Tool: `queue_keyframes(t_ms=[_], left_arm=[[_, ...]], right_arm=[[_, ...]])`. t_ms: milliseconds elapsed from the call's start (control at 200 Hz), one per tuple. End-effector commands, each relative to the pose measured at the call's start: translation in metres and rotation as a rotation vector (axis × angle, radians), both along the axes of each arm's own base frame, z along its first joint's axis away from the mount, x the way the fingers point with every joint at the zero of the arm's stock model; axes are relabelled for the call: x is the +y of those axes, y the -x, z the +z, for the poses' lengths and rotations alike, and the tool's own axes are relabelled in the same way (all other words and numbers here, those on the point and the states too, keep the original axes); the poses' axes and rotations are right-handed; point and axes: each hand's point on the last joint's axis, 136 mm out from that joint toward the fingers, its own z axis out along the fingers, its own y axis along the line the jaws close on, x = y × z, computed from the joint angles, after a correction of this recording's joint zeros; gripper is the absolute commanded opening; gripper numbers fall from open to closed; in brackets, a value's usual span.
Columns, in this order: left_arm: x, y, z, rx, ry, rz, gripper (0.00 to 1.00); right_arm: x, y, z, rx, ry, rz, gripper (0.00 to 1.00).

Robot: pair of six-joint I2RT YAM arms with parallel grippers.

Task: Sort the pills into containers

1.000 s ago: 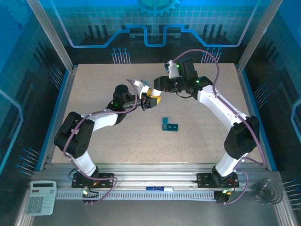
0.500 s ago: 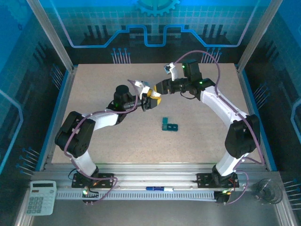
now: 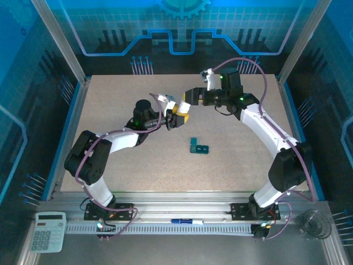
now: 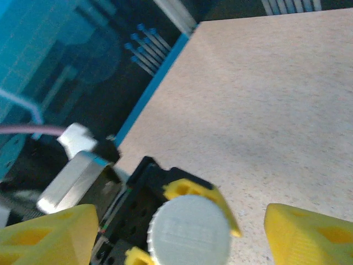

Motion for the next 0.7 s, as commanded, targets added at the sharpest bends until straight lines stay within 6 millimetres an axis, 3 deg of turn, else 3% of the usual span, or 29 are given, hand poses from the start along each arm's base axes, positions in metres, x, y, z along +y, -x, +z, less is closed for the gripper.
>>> queue_keyframes(t_ms=[0,400,695], left_arm=[[-0.003,-0.003,0.014,-0.045,0.015,-0.013,0.00],[-0.003,-0.004,0.013,-0.044,0.011,-0.013,0.00],[-0.003,-0.003,0.013,-0.044,0.011,-0.014,0.00]], right_arm=[[-0.015,-0.006,-0.006,0.097,0.043,-0.157,0.80],[0.011,0.004,-0.014,0.110,0.083,-0.108,0.79],[0.025,0.007,-0.019,0.121,0.091,-0.061,0.67]])
